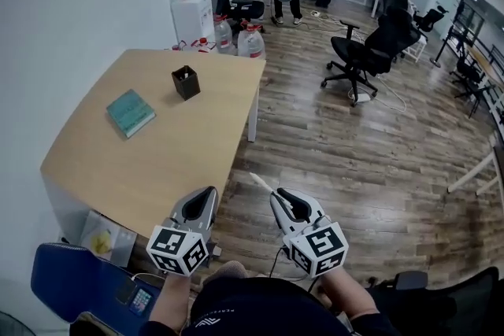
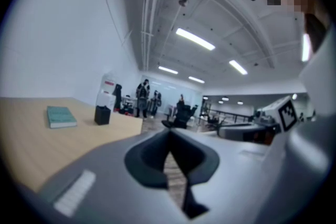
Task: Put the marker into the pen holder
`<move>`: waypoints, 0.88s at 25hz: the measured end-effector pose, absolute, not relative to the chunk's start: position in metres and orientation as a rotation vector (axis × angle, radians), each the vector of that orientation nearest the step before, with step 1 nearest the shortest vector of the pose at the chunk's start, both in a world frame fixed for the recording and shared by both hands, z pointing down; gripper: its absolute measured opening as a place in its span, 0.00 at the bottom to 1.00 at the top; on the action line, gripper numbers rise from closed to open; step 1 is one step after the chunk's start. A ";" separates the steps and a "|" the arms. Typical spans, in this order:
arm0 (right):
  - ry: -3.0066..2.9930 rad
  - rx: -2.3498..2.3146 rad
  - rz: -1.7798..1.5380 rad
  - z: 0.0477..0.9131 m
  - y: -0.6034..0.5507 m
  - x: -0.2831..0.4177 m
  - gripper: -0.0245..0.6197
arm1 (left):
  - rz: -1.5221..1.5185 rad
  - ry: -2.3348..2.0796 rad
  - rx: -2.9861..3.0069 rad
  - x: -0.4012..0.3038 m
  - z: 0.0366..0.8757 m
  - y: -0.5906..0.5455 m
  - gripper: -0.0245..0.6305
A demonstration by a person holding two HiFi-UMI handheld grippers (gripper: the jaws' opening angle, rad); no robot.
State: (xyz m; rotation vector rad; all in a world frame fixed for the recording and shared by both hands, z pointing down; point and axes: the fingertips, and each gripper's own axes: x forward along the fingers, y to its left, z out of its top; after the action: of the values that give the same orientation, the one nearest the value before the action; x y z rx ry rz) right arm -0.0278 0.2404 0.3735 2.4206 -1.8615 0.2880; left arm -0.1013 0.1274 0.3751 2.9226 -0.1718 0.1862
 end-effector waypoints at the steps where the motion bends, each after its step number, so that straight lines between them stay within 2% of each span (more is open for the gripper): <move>1: -1.870 2.418 0.292 0.374 0.239 -0.025 0.12 | 0.203 -0.182 2.919 -0.098 0.377 0.126 0.04; 11: -1.950 2.360 0.303 0.380 0.199 0.019 0.12 | 0.295 -0.312 2.925 -0.056 0.392 0.088 0.04; 22: -1.987 2.276 0.326 0.382 0.102 0.101 0.12 | 0.345 -0.507 2.948 0.006 0.401 -0.006 0.04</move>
State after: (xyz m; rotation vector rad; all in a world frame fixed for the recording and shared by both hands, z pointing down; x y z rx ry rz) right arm 0.1012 0.1025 0.3816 2.2764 -1.9874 0.3261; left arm 0.0059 -0.0060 0.4005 2.9483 -0.5070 0.3449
